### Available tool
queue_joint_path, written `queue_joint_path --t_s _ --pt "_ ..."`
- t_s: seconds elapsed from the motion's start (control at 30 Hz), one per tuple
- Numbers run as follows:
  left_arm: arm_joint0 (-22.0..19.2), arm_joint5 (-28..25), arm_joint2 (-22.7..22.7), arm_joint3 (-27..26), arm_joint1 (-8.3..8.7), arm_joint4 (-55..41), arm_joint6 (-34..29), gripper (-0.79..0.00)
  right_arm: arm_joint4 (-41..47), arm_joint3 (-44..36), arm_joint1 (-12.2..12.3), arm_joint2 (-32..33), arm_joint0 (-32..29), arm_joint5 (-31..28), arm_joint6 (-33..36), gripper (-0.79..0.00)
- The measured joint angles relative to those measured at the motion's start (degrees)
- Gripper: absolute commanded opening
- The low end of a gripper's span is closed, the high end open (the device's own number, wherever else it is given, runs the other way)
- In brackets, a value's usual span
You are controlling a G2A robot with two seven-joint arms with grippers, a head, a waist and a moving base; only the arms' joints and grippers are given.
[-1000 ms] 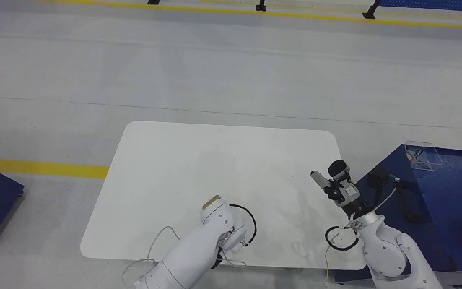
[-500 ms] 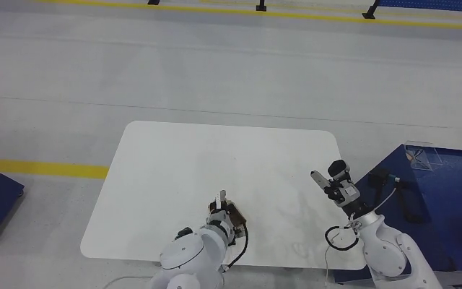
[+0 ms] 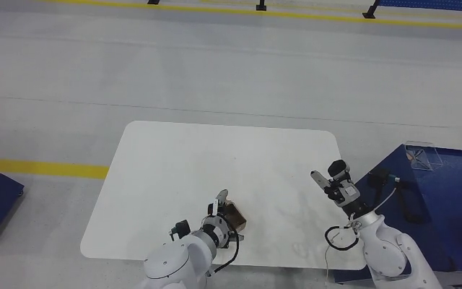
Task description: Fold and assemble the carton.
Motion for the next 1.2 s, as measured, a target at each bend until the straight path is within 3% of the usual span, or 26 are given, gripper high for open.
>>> queue_joint_path --t_s 0.23,0.3,0.4,0.47,0.57,0.63,0.8,1.2 --pt "-0.19 0.22 0.07 -0.22 0.09 0.29 -0.06 0.0 -0.17 -0.11 -0.03 -0.29 -0.09 0.23 0.26 0.0" --pt "-1.01 3.48 1.63 -1.3 0.65 4.15 1.58 0.0 -2.52 -1.34 -0.18 -2.17 -0.09 1.61 1.68 0.0" --pt "-0.91 12.19 5.18 -2.56 1.49 18.56 5.9 0.0 -12.67 -3.81 -0.48 -6.42 0.02 5.33 2.55 0.0" --pt "0.49 16.36 5.88 -0.54 2.26 30.42 3.85 0.0 -21.06 -4.68 -0.75 -10.47 0.65 8.03 4.37 0.0" --pt "3.72 18.77 6.31 3.78 3.08 43.44 -1.38 0.0 -29.61 -3.74 -1.4 -16.46 3.07 11.99 7.66 0.0" --pt "4.67 18.68 6.7 6.86 3.36 46.41 -0.94 0.0 -32.69 -2.66 -1.91 -19.91 4.93 14.27 9.95 0.0" --pt "1.39 18.6 10.34 15.64 3.52 46.87 -0.77 0.0 -37.94 1.97 -3.52 -27.64 10.91 20.1 15.74 0.0" --pt "-9.89 18.61 18.55 24.23 3.68 34.64 -0.65 0.0 -40.41 10.67 -6.54 -37.16 18.75 22.93 19.89 0.0"
